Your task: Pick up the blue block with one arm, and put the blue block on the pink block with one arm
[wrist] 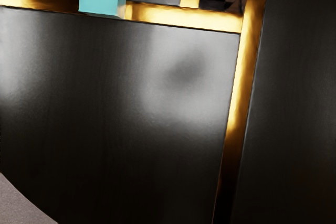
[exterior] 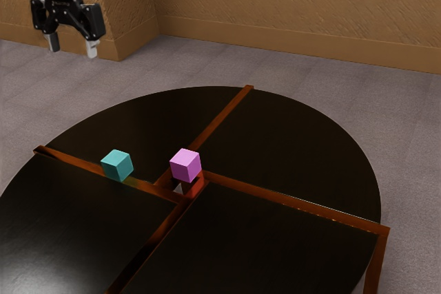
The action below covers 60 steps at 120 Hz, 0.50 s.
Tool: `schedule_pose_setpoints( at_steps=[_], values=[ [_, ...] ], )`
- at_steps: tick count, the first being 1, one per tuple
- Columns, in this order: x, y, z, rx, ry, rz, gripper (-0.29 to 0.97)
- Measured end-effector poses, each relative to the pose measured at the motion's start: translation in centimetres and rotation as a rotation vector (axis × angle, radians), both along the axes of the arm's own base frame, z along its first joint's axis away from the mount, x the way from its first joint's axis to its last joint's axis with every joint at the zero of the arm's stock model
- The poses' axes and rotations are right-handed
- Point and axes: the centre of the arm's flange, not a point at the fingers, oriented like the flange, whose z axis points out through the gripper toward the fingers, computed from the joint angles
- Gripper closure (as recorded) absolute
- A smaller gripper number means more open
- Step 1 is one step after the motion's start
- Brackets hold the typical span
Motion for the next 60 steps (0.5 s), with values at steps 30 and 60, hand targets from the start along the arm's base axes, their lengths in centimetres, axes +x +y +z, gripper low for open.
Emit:
schedule_pose_setpoints(
  at_steps=[30, 60],
  values=[
    [1.8, 3.2, 0.4, 0.005, -0.142, 0.090, 0.00],
    [3.7, 5.3, -1.3, 0.050, -0.165, 0.152, 0.00]
  ],
)
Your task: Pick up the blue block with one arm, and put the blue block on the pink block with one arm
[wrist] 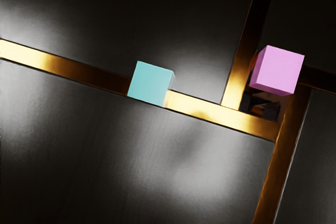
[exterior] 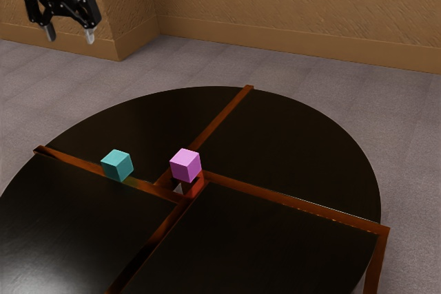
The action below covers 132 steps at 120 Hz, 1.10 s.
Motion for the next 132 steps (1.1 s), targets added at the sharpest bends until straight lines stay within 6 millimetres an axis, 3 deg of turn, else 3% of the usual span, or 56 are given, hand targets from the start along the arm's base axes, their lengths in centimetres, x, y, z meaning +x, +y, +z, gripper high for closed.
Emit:
schedule_pose_setpoints(
  at_steps=[12, 32, 44, 51, 58, 85, 91, 96, 109, 132],
  values=[
    [1.1, -3.8, -2.3, 0.019, 0.034, -0.058, 0.00],
    [0.2, -10.6, -12.1, 0.026, 0.125, -0.189, 0.00],
    [0.3, -12.3, -14.6, 0.028, 0.105, -0.302, 0.00],
    [0.3, -11.2, -16.6, 0.027, 0.119, -0.341, 0.00],
    [0.2, -8.7, -18.5, 0.025, 0.125, -0.356, 0.00],
    [-0.3, 5.4, -26.0, 0.020, 0.082, -0.363, 0.00],
    [-0.1, 7.7, -27.5, 0.015, 0.070, -0.371, 0.00],
    [0.8, 7.5, -28.6, 0.013, 0.060, -0.413, 0.00],
    [4.1, 3.3, -30.8, 0.008, 0.035, -0.571, 0.00],
    [5.4, 4.1, -33.1, 0.007, 0.019, -0.659, 0.00]
  ],
)
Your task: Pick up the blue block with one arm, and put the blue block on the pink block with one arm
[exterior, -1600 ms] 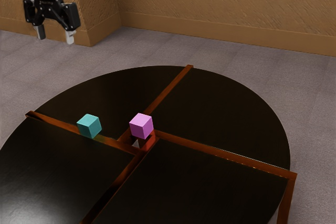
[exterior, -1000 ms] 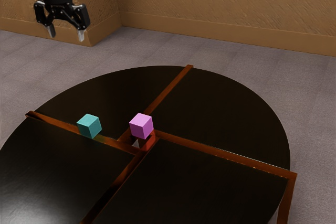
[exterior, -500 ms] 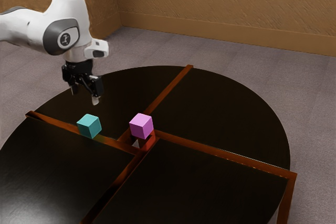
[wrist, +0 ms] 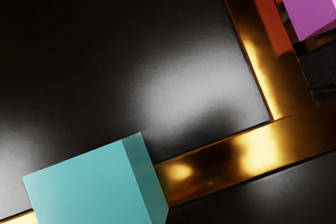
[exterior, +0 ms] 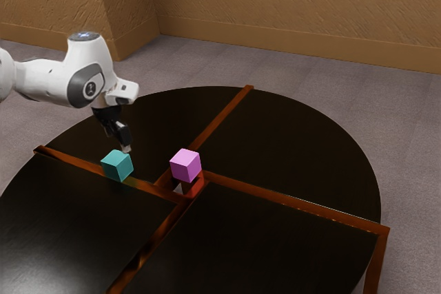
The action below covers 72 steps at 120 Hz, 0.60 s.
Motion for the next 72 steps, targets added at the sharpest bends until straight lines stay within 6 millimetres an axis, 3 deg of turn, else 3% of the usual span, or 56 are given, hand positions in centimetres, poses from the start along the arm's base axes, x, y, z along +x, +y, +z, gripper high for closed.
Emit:
schedule_pose_setpoints(
  at_steps=[28, 72],
  values=[
    [0.4, 1.0, 0.1, -0.012, -0.028, 0.035, 0.00],
    [0.4, 2.8, -2.7, -0.078, 0.087, 0.236, 0.00]
  ],
)
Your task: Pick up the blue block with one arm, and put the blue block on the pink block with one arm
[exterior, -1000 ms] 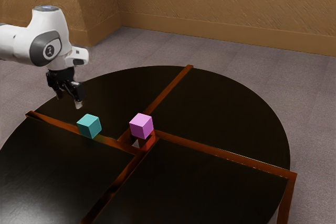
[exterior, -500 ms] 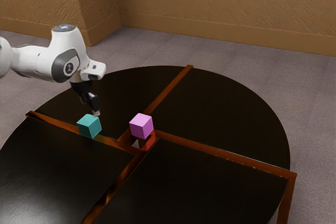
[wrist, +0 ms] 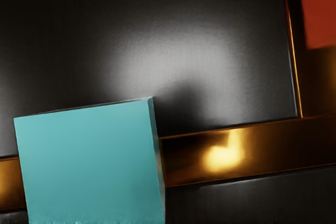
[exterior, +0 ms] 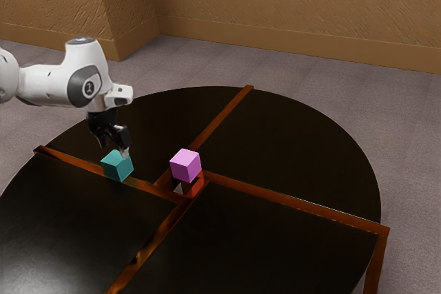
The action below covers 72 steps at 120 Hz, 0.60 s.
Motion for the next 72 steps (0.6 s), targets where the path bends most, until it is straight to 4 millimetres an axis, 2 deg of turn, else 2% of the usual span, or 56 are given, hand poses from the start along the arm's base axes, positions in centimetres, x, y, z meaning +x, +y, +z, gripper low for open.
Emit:
schedule_pose_setpoints(
  at_steps=[16, 72],
  values=[
    [-0.2, 1.2, -1.1, -0.002, 0.026, 0.048, 0.00],
    [1.1, 1.9, -2.1, 0.018, 0.000, 0.006, 0.00]
  ],
)
